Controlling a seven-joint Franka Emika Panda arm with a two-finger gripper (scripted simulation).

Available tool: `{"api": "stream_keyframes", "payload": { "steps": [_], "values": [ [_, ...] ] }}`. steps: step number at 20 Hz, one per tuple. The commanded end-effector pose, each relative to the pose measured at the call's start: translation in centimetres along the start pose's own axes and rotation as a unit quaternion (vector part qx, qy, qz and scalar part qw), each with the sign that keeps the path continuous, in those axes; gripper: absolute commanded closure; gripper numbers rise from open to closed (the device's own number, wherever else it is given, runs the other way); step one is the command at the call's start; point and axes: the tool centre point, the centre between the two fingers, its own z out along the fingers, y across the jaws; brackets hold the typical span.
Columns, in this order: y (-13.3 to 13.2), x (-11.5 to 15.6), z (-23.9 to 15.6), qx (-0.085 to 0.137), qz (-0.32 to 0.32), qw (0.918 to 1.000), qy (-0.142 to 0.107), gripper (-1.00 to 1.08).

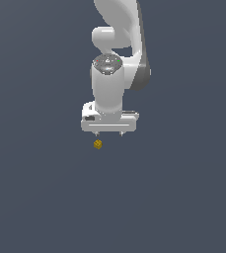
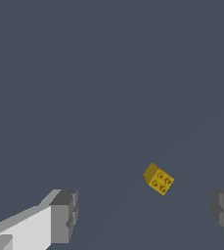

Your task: Pick up the object and move it to a goal position.

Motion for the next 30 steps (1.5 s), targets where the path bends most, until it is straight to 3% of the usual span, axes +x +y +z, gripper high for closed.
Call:
{"api": "stream_keyframes", "payload": {
  "steps": [1, 10, 17, 25, 30],
  "values": [
    [0.0, 0.0, 0.0, 0.000, 0.000, 1.0000, 0.000, -0.92],
    [0.5, 0.6, -1.9, -0.009, -0.012, 0.9999, 0.007, -0.92],
    [0.7, 0.4, -1.1, -0.007, 0.004, 0.9999, 0.006, -0.92],
    [1.8, -0.4, 2.1, 0.000, 0.077, 0.9970, 0.002, -0.92],
    [2.9, -1.6, 5.2, 0.003, 0.153, 0.9882, -0.002, -0.92]
  ]
}}
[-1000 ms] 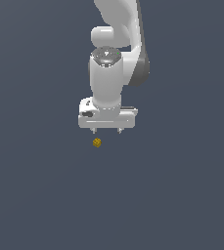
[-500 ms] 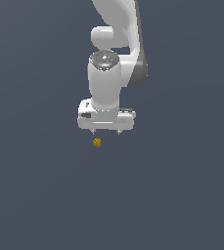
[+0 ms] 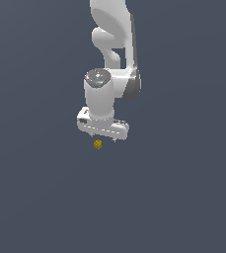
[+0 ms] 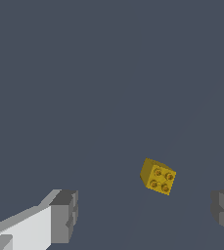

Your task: Pick up the object and move it to a goal position.

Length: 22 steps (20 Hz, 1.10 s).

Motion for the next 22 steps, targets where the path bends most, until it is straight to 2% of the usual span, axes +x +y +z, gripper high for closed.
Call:
{"api": "stream_keyframes", "payload": {
  "steps": [1, 11, 16, 22],
  "values": [
    [0.8, -0.5, 1.7, 0.001, 0.041, 0.9992, -0.002, -0.92],
    [3.2, -1.9, 5.8, -0.001, 0.149, 0.9889, -0.006, -0.92],
    [3.6, -2.2, 6.4, -0.002, 0.166, 0.9861, -0.007, -0.92],
    [3.5, -2.2, 6.9, -0.002, 0.164, 0.9865, -0.007, -0.92]
  ]
}}
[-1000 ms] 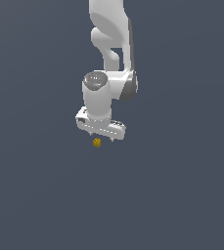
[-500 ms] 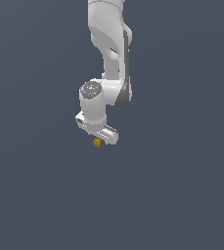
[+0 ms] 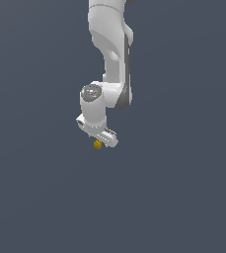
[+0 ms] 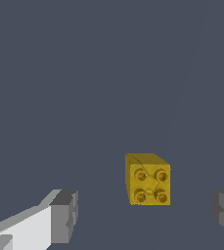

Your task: Pick up the object and move it to a goal position.

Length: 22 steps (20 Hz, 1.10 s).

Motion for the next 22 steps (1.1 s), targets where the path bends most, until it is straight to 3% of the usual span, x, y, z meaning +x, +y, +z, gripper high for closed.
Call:
{"api": "stream_keyframes", "payload": {
  "steps": [1, 14, 15, 22],
  "values": [
    [0.0, 0.0, 0.6, 0.000, 0.000, 1.0000, 0.000, -0.92],
    [0.1, 0.0, 4.8, 0.000, 0.003, 1.0000, 0.000, -0.92],
    [0.1, 0.0, 4.8, 0.000, 0.003, 1.0000, 0.000, 1.08],
    [0.1, 0.0, 4.8, 0.000, 0.003, 1.0000, 0.000, 1.08]
  ]
}}
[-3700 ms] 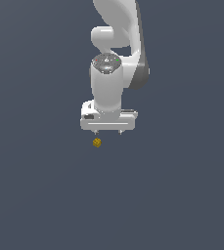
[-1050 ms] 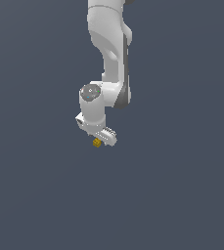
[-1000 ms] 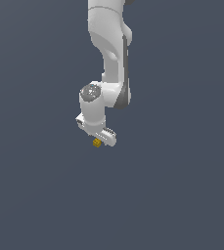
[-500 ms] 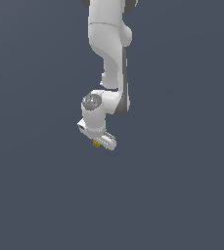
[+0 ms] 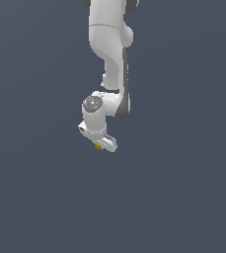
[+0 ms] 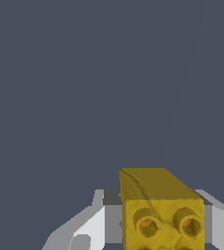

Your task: Pick up the object and move it to a goal position.

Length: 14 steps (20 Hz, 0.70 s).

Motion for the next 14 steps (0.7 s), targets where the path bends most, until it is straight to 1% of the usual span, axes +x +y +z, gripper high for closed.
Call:
{"api": "stream_keyframes", "payload": {
  "steps": [1, 5, 8, 11, 14],
  "values": [
    [-0.1, -0.1, 0.1, 0.000, -0.001, 1.0000, 0.000, 1.08],
    [-0.3, -0.1, -0.1, 0.000, -0.001, 1.0000, 0.000, 1.08],
    [-1.0, -0.4, -0.5, 0.000, -0.001, 1.0000, 0.000, 1.08],
    [-2.2, -1.0, -1.4, 0.000, -0.001, 1.0000, 0.000, 1.08],
    [-4.1, -1.7, -2.6, 0.000, -0.001, 1.0000, 0.000, 1.08]
  ]
}}
